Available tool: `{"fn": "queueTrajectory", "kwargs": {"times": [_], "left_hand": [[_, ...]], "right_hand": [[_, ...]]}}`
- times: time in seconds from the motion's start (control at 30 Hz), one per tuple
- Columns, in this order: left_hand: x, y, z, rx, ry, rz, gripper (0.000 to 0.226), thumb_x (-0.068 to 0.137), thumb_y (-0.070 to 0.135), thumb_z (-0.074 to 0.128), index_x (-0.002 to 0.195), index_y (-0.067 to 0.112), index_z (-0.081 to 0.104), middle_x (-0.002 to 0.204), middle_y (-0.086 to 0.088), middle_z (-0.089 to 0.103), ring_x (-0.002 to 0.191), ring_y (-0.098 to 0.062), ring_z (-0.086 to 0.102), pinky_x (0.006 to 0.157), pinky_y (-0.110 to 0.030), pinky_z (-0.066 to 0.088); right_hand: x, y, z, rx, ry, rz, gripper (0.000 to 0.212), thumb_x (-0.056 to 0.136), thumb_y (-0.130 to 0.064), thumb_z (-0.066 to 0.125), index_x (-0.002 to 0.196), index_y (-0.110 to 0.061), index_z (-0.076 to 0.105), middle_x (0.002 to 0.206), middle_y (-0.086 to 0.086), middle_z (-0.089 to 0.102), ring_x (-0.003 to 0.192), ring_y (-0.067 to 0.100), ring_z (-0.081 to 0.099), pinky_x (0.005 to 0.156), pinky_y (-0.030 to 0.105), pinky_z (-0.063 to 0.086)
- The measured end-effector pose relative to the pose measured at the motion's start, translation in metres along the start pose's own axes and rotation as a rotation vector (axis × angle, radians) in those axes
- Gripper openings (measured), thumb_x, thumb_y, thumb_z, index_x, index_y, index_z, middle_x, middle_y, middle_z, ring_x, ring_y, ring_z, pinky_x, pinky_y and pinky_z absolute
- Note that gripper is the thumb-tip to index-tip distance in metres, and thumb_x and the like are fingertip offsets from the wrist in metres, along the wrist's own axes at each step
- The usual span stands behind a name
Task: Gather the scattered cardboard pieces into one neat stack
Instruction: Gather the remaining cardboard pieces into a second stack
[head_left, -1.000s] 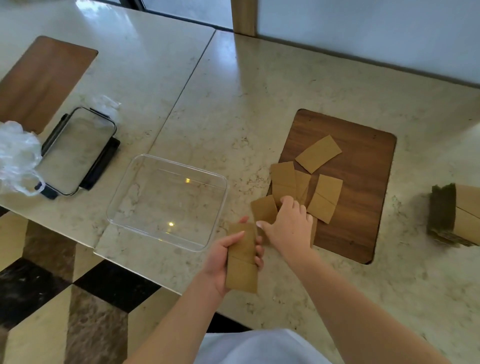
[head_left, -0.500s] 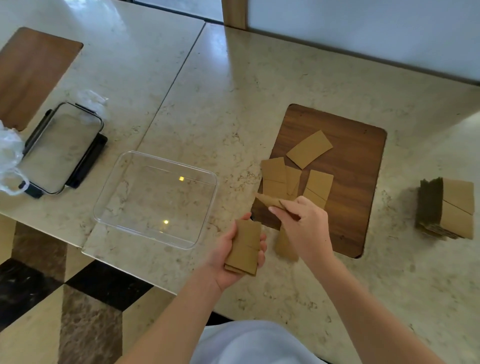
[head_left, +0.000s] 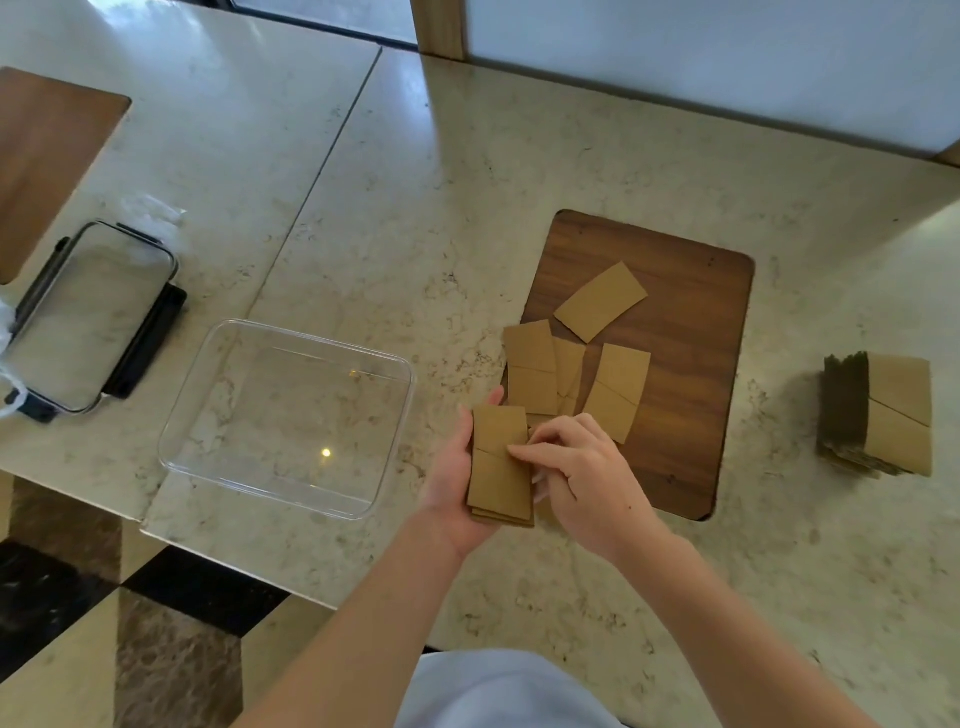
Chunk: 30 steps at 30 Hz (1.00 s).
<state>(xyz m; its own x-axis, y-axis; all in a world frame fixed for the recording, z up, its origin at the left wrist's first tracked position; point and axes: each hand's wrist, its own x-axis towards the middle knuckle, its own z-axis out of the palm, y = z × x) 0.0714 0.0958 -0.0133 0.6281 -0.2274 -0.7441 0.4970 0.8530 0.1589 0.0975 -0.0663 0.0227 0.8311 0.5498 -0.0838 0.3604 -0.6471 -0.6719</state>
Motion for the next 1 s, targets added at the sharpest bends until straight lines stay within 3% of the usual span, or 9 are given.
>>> {"fn": "queueTrajectory", "kwargs": {"times": [0.07, 0.2, 0.37, 0.53, 0.63, 0.7, 0.77, 0.9, 1.0], "left_hand": [[0.005, 0.0, -0.004, -0.008, 0.009, -0.005, 0.055, 0.105, 0.063, 0.031, 0.137, 0.035, 0.065, 0.135, -0.022, 0.068, 0.108, -0.038, 0.07, 0.096, -0.053, 0.049], [0.009, 0.0, -0.001, -0.076, 0.019, -0.006, 0.048, 0.096, 0.064, 0.051, 0.108, 0.023, 0.072, 0.101, -0.019, 0.071, 0.081, -0.03, 0.07, 0.064, -0.037, 0.058], [0.008, 0.009, -0.005, -0.1, 0.058, 0.057, 0.038, 0.09, 0.05, 0.071, 0.102, 0.015, 0.076, 0.103, -0.022, 0.071, 0.086, -0.031, 0.071, 0.064, -0.037, 0.061], [0.009, 0.019, -0.006, -0.002, 0.022, 0.08, 0.052, 0.068, 0.035, 0.092, 0.115, 0.018, 0.076, 0.109, -0.021, 0.071, 0.091, -0.031, 0.07, 0.069, -0.038, 0.06], [0.011, 0.021, -0.005, -0.003, 0.035, 0.059, 0.032, 0.089, 0.032, 0.077, 0.118, 0.019, 0.076, 0.103, -0.02, 0.071, 0.083, -0.029, 0.069, 0.062, -0.035, 0.058], [0.013, 0.021, -0.007, 0.012, 0.075, 0.048, 0.027, 0.097, 0.031, 0.067, 0.121, 0.019, 0.074, 0.098, -0.018, 0.069, 0.075, -0.025, 0.066, 0.057, -0.032, 0.055], [0.016, 0.022, -0.005, 0.059, 0.115, 0.066, 0.032, 0.099, 0.032, 0.064, 0.128, 0.02, 0.07, 0.094, -0.017, 0.07, 0.071, -0.023, 0.066, 0.056, -0.031, 0.056], [0.024, 0.021, 0.001, 0.104, 0.127, 0.114, 0.035, 0.099, 0.043, 0.062, 0.132, 0.034, 0.067, 0.104, -0.016, 0.08, 0.084, -0.031, 0.078, 0.065, -0.043, 0.064], [0.025, 0.018, 0.009, 0.143, 0.052, 0.071, 0.044, 0.099, 0.05, 0.059, 0.136, 0.027, 0.066, 0.127, -0.02, 0.073, 0.109, -0.037, 0.073, 0.08, -0.054, 0.062]], "right_hand": [[0.003, 0.002, 0.001, 0.085, -0.019, 0.05, 0.039, 0.094, 0.006, 0.052, 0.112, -0.015, 0.079, 0.108, 0.001, 0.065, 0.101, 0.022, 0.053, 0.085, 0.039, 0.053], [0.033, 0.011, 0.0, 0.175, 0.228, 0.385, 0.023, 0.1, -0.021, 0.059, 0.121, -0.02, 0.067, 0.1, -0.011, 0.061, 0.092, 0.003, 0.061, 0.08, 0.026, 0.053], [0.09, 0.023, 0.011, -0.049, 0.142, 0.657, 0.067, 0.085, -0.056, 0.073, 0.135, -0.015, 0.054, 0.126, 0.002, 0.057, 0.117, 0.024, 0.054, 0.1, 0.043, 0.048], [0.114, 0.026, 0.021, -0.132, 0.178, 0.651, 0.065, 0.075, -0.05, 0.085, 0.12, -0.014, 0.054, 0.12, 0.005, 0.058, 0.113, 0.027, 0.053, 0.097, 0.042, 0.045], [0.116, 0.028, 0.017, -0.032, 0.142, 0.655, 0.043, 0.086, -0.042, 0.078, 0.112, -0.014, 0.058, 0.108, 0.001, 0.062, 0.103, 0.025, 0.057, 0.082, 0.037, 0.046], [0.11, 0.029, 0.012, 0.134, 0.136, 0.643, 0.019, 0.097, -0.037, 0.065, 0.091, -0.021, 0.057, 0.085, -0.005, 0.062, 0.078, 0.019, 0.059, 0.064, 0.032, 0.041], [0.099, 0.026, 0.004, 0.264, 0.179, 0.656, 0.029, 0.102, -0.035, 0.057, 0.076, -0.025, 0.052, 0.071, -0.008, 0.057, 0.062, 0.012, 0.052, 0.057, 0.028, 0.037], [0.069, 0.008, -0.007, 0.593, 0.081, 0.85, 0.03, 0.107, -0.036, 0.048, 0.125, -0.018, 0.065, 0.112, -0.006, 0.069, 0.097, 0.012, 0.065, 0.089, 0.038, 0.055], [0.046, -0.005, 0.004, 0.519, -0.038, 0.786, 0.016, 0.104, -0.034, 0.055, 0.105, -0.027, 0.069, 0.105, -0.002, 0.073, 0.085, 0.009, 0.066, 0.082, 0.032, 0.058]]}}
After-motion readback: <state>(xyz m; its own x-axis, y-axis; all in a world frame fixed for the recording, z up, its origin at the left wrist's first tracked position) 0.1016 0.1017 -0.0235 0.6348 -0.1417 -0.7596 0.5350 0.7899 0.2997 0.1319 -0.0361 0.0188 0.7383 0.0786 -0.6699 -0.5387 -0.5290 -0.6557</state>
